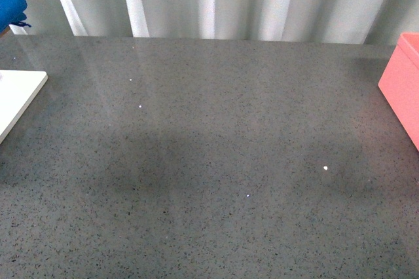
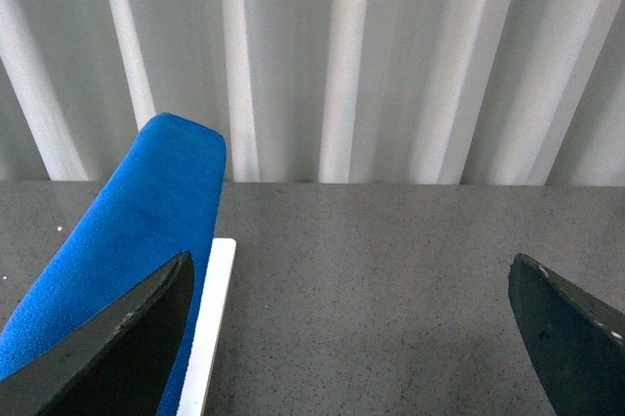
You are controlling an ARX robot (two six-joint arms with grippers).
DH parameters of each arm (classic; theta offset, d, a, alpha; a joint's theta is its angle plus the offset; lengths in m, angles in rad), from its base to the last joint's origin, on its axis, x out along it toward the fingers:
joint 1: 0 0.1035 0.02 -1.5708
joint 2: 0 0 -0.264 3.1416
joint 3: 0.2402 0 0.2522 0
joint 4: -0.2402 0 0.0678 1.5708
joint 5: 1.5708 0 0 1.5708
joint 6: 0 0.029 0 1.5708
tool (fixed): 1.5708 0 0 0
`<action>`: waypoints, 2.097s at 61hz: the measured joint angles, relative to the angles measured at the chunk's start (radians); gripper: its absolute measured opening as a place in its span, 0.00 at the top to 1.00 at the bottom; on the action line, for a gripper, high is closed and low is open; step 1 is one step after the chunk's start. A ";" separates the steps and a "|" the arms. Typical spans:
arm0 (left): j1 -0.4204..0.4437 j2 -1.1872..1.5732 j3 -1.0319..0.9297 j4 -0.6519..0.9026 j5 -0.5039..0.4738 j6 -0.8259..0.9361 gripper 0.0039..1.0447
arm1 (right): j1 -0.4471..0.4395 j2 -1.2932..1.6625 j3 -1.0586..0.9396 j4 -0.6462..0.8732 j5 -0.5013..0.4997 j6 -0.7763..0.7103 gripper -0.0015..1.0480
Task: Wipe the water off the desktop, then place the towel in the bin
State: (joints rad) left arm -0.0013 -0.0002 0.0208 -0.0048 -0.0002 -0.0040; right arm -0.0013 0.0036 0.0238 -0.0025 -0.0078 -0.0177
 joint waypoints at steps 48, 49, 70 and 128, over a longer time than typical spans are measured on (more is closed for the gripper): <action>0.000 0.000 0.000 0.000 0.000 0.000 0.06 | 0.000 0.000 0.000 0.000 0.000 0.000 0.07; 0.000 0.000 0.000 0.000 0.000 0.000 0.06 | 0.000 0.000 0.000 0.000 0.000 0.000 0.07; 0.000 0.000 0.000 0.000 0.000 0.000 0.06 | 0.000 0.000 0.000 0.000 0.000 0.000 0.07; -0.008 0.562 0.130 0.492 -0.026 -0.158 0.06 | 0.000 0.000 0.000 0.000 0.000 0.000 0.07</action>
State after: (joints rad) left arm -0.0093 0.5621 0.1505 0.4870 -0.0257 -0.1623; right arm -0.0013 0.0036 0.0238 -0.0025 -0.0082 -0.0177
